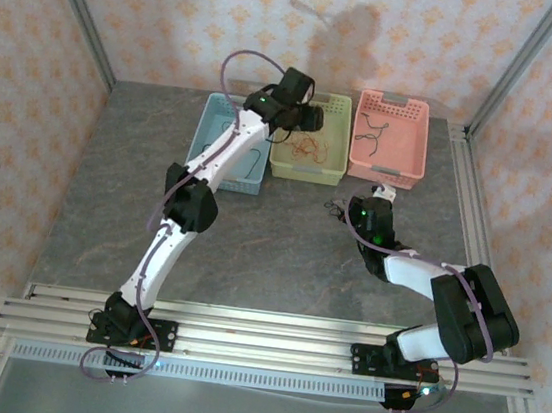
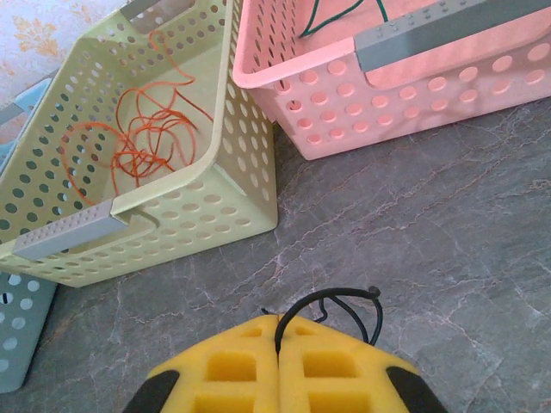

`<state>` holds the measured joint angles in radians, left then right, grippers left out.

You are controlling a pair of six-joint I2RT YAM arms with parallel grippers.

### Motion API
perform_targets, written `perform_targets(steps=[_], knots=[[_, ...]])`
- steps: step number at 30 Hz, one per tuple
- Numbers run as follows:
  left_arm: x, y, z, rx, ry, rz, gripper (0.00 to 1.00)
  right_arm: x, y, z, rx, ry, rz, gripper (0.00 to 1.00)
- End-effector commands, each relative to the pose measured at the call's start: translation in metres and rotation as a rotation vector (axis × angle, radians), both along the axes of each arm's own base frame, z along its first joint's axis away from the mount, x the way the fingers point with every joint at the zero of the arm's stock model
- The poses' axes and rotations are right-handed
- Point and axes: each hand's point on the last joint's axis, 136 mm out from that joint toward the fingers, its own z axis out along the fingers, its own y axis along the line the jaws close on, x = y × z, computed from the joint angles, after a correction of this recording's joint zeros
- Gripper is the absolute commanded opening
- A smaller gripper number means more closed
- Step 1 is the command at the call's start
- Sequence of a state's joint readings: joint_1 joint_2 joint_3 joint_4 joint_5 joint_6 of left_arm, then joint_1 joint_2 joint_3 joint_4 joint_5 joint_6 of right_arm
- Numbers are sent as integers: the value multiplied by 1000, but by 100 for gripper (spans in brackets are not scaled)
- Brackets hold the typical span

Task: Untangle the cables

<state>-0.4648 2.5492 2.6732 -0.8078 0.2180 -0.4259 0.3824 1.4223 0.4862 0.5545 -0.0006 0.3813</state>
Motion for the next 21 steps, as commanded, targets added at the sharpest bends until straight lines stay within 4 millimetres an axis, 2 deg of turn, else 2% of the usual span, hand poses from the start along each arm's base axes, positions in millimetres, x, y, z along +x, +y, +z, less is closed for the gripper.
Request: perform_targets(steps=[1, 3, 7, 11, 14, 15, 17, 21], knots=[[-16, -2, 43, -26, -33, -36, 62, 8, 2, 10, 21, -27, -3, 0], [-22, 1, 57, -24, -46, -45, 64, 9, 2, 9, 20, -25, -1, 0], [-48, 5, 93, -26, -72, -62, 64, 9, 4, 9, 23, -23, 5, 0], [-90, 4, 115, -22, -105, -100, 64, 9, 8, 11, 40, -31, 26, 0], [-127, 16, 119, -28, -132, -99, 64, 10, 19, 14, 62, -34, 74, 0], [-139, 23, 115, -38, -133, -94, 64, 10, 24, 15, 73, -37, 98, 0], [-159, 37, 106, -49, -136, -70, 64, 9, 38, 20, 85, -51, 156, 0], [-195, 71, 71, -21, -96, -15, 65, 0, 80, 32, 92, -83, 323, 0]])
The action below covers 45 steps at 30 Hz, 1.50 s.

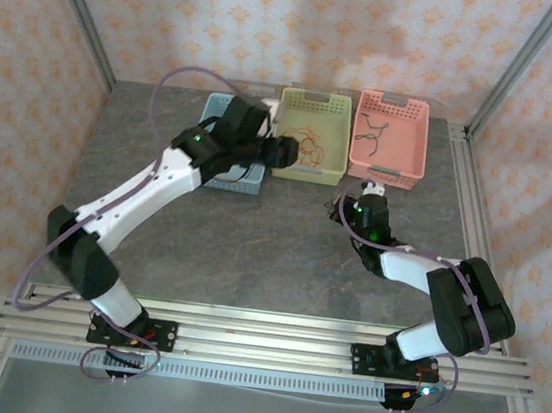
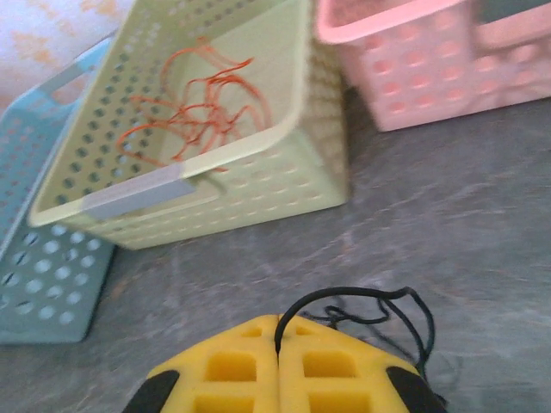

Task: Untangle the cables

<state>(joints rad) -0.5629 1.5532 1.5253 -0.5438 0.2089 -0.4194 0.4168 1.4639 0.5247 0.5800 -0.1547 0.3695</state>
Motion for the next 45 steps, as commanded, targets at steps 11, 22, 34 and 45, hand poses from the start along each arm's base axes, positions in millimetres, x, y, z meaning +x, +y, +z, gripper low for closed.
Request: perform_targets(steps=[11, 22, 34, 45], knots=[[-62, 95, -81, 65, 75, 220, 67, -49, 115, 75, 147, -238, 527, 0], [-67, 70, -125, 98, 218, 136, 64, -13, 90, 6, 48, 35, 347, 0], [-53, 6, -155, 195, 301, 15, 62, 7, 15, -17, 1, 125, 39, 0], [-29, -32, -200, 362, 418, -39, 58, 9, -18, -17, -38, 117, -84, 0]])
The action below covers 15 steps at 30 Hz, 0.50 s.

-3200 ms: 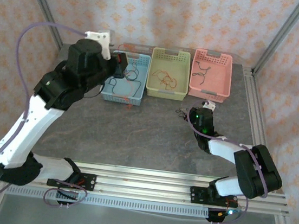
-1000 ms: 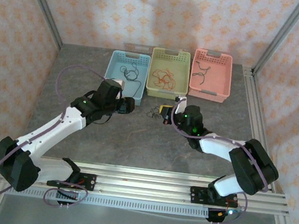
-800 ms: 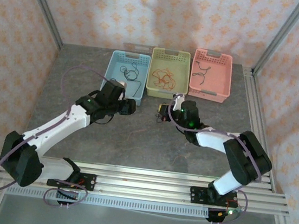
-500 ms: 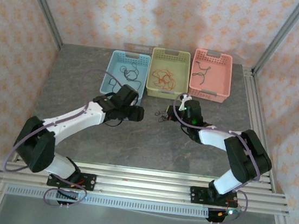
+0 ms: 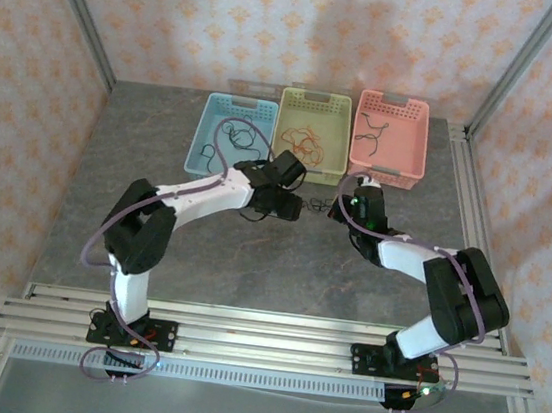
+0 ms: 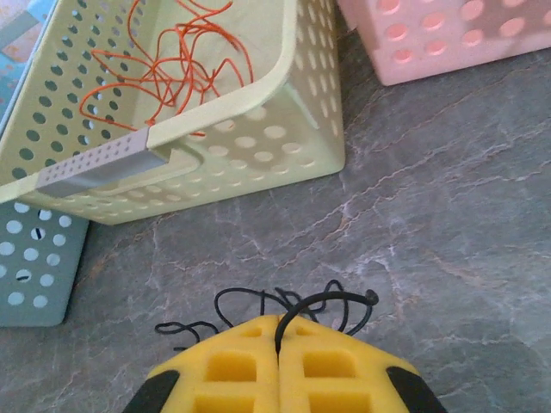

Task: Untangle the cables

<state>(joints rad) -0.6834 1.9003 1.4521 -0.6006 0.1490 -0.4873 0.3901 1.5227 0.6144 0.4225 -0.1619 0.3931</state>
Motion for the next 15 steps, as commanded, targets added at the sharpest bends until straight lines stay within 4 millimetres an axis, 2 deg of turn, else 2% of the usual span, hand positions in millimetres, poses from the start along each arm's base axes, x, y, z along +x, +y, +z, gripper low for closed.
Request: perform_targets(steps=[1, 7, 15], knots=[[-1, 4, -11, 86, 43, -25, 58, 0, -11, 3, -15, -10, -50, 0], [11, -12, -21, 75, 64, -37, 60, 1, -11, 3, -12, -10, -49, 0], [34, -25, -18, 80, 36, -21, 60, 1, -9, 3, -6, -9, -43, 0]])
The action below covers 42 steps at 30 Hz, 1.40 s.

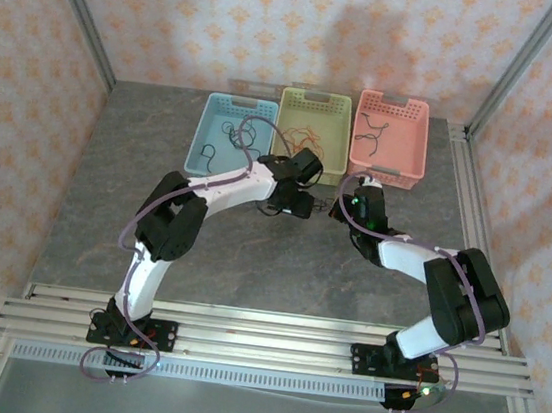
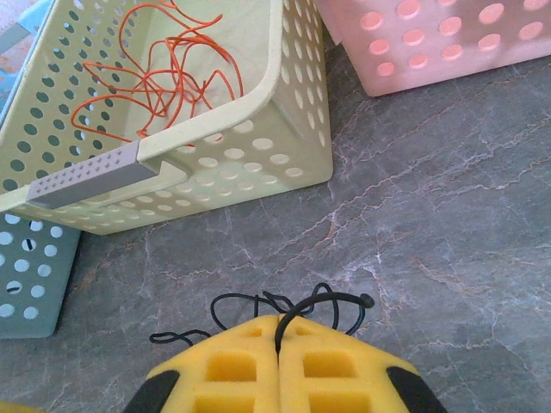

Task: Untangle the cables

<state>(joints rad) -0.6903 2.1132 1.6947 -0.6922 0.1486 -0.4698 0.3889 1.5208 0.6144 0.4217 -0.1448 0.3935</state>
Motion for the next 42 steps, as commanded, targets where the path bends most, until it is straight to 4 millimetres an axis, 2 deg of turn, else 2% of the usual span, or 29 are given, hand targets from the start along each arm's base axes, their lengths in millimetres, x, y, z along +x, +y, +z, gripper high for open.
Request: perform_targets(steps=[1, 15, 18, 32, 42], knots=[[10, 1, 3, 39, -5, 2, 60, 0, -5, 2, 2, -4, -25, 0], [38, -10, -17, 26, 75, 13, 59, 1, -4, 2, 6, -4, -17, 0], [39, -12, -26, 18, 93, 16, 54, 1, -3, 1, 7, -2, -14, 0], [35, -16, -38, -5, 108, 11, 25, 2, -1, 2, 12, -1, -6, 0], [36, -16, -32, -15, 87, 12, 0, 2, 0, 2, 13, -1, -5, 0]])
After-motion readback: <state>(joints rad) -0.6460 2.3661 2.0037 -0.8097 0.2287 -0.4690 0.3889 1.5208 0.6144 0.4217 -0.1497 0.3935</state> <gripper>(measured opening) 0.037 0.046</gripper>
